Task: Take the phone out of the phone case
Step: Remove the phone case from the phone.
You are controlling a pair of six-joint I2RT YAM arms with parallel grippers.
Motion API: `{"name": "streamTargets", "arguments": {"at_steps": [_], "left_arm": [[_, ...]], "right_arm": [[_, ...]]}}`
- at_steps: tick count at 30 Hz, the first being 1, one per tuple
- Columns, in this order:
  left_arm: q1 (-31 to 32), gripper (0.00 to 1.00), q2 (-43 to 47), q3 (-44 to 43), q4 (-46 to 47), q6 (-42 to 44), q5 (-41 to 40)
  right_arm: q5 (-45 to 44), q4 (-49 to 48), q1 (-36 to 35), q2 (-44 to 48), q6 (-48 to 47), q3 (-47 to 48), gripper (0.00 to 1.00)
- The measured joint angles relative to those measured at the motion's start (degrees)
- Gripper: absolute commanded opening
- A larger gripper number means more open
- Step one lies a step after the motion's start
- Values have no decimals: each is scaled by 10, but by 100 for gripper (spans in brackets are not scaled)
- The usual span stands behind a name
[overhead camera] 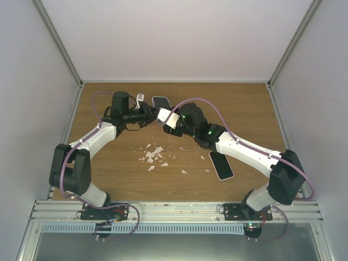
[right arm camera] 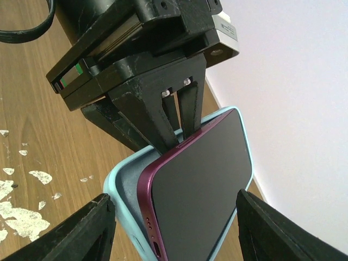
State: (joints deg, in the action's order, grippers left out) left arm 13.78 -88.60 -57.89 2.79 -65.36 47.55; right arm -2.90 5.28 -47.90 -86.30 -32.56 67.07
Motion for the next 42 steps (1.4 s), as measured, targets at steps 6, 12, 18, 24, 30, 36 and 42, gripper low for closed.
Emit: {"name": "streamTargets", "arguments": {"at_steps": [6, 12, 18, 24, 30, 36, 42], "left_arm": [[0, 0, -2, 0, 2, -2, 0], [-1, 0, -5, 2, 8, -3, -6], [-1, 0, -5, 4, 9, -7, -16], [3, 0, -6, 11, 8, -7, -13], [5, 0, -6, 18, 15, -9, -14], [5, 0, -6, 27, 21, -8, -22], [9, 0, 2, 30, 24, 2, -33]], "right_arm": [[-17, -12, -1, -1, 0, -5, 56], [-42, -33, -4, -10, 0, -5, 50], [-71, -67, -15, -18, -19, -20, 45], [-143, -175, -49, -20, -97, -80, 39], [-201, -279, -63, -43, -172, -113, 37], [-222, -323, -68, -61, -211, -125, 35], [-226, -332, -66, -64, -234, -125, 27]]}}
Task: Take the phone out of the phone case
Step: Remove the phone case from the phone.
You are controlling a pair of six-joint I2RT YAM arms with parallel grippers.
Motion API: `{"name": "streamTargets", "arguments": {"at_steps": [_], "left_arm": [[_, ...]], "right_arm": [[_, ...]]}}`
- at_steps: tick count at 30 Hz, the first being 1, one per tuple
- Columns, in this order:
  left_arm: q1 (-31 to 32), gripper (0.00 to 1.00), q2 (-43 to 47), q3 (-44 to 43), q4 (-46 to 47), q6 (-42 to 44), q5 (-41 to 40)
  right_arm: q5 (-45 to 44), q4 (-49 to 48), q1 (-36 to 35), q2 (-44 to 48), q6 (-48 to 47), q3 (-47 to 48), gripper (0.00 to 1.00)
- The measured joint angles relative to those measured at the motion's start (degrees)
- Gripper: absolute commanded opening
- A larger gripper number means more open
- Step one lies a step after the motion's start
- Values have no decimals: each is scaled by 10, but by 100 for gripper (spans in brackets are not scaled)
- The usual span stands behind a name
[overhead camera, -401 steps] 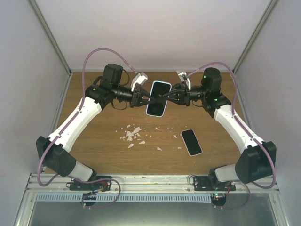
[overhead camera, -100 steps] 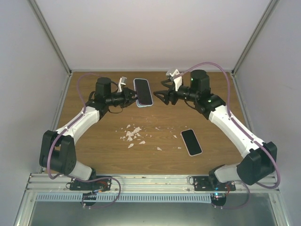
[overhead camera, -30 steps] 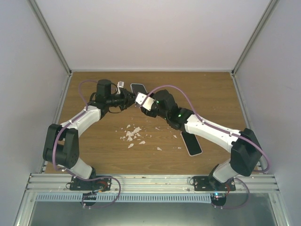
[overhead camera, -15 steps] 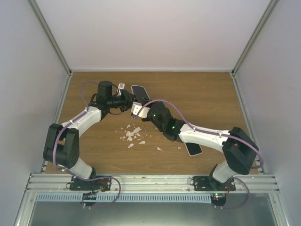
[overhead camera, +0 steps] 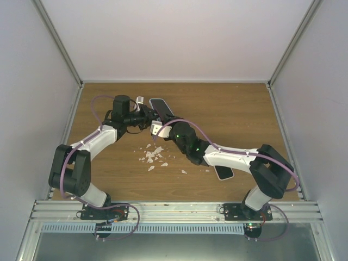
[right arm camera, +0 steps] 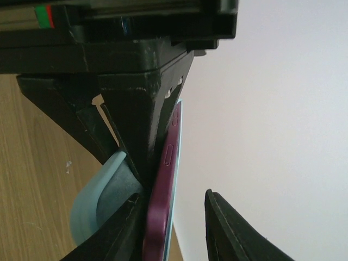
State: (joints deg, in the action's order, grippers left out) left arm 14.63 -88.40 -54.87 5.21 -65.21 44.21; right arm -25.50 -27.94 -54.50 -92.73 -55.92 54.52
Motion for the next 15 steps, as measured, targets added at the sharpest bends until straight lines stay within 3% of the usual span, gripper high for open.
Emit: {"name": "streamTargets", "arguments": {"at_steps": [8, 15], "left_arm": [[9, 0, 21, 19, 18, -1, -18], [10, 0, 22, 19, 15, -2, -21]], "right_arm": [[0, -5, 5, -4, -19, -2, 1], [15, 21, 10, 5, 3, 4, 0]]}}
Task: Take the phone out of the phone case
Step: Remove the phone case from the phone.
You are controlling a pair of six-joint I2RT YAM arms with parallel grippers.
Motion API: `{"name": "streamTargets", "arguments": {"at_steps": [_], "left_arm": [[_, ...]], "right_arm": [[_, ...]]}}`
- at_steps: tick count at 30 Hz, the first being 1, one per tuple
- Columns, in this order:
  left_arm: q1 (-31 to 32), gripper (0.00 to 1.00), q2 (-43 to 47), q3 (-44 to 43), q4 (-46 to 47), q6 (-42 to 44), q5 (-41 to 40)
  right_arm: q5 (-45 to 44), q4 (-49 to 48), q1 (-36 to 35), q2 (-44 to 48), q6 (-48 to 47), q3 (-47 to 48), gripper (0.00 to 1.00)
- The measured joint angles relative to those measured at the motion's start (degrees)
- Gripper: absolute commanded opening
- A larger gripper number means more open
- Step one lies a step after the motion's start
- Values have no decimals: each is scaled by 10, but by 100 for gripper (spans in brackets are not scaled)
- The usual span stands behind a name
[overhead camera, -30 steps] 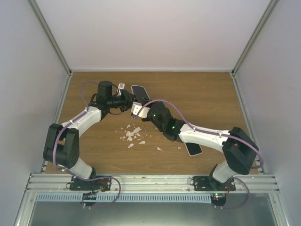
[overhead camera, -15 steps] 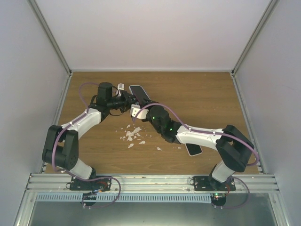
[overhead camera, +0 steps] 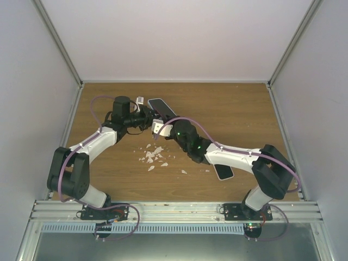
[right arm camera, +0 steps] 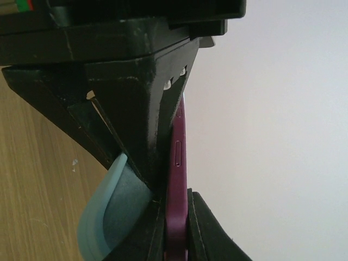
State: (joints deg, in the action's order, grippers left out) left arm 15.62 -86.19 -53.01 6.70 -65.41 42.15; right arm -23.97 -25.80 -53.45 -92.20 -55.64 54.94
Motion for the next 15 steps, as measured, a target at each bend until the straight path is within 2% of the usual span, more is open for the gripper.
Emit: {"name": "streamTargets", "arguments": {"at_steps": [12, 15], "left_arm": [[1, 0, 1, -6, -26, 29, -22], [1, 0, -2, -5, -51, 63, -35]], "right_arm": [[83, 151, 34, 15, 94, 62, 0], [89, 174, 46, 24, 104, 76, 0]]}}
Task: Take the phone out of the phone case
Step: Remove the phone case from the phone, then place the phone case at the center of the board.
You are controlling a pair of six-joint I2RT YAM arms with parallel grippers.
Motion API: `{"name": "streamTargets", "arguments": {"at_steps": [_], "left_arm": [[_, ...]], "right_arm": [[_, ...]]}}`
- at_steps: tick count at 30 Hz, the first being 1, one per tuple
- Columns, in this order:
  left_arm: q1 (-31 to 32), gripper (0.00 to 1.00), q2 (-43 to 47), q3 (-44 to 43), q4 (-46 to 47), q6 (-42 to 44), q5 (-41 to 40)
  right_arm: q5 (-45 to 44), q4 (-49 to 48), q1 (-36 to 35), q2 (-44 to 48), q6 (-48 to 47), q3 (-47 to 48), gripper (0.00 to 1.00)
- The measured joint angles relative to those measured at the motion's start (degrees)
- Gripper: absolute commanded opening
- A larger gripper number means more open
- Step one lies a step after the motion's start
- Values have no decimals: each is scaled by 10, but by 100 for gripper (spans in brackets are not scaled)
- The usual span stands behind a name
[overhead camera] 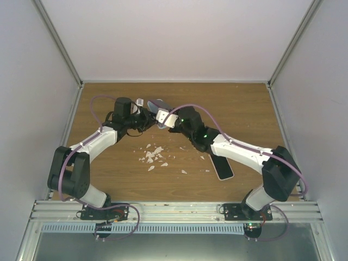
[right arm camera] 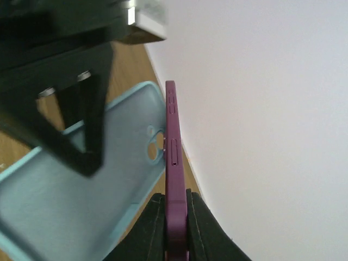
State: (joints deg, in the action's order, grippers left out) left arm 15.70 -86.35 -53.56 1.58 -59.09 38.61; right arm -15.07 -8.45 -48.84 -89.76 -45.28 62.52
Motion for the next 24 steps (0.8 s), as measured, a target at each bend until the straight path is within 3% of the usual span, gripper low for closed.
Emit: {"name": "streamTargets", "arguments": {"at_steps": [16, 24], "left_arm": [[0, 0, -13, 1, -40, 103, -13], [0, 0, -76, -11, -76, 167, 7]], "right_arm": [[1, 66, 69, 51, 50, 35, 0], [1, 76, 84, 90, 53, 25, 0]]}}
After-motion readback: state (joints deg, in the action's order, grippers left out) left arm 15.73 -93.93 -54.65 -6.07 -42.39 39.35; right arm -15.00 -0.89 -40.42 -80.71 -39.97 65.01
